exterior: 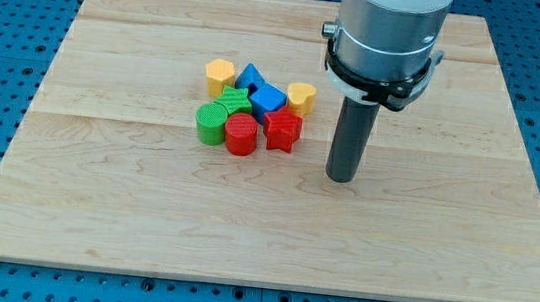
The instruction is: Slide your hand near to the heart
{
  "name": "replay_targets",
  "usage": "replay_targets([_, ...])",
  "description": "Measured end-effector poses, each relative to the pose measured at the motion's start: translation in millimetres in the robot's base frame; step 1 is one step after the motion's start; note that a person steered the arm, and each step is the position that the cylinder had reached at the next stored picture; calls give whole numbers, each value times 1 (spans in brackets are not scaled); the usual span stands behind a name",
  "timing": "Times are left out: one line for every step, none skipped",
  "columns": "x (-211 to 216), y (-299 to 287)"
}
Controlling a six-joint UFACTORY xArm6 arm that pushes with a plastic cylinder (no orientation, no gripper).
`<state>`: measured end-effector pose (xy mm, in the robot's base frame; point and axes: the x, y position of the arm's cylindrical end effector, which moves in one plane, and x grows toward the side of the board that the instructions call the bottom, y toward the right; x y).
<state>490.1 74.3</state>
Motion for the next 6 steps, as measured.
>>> replay_targets([0, 0])
replay_targets([5, 6])
replay_targets([6, 9])
replay_targets([6, 9])
replay_targets([-19, 2])
replay_targets([-53, -6])
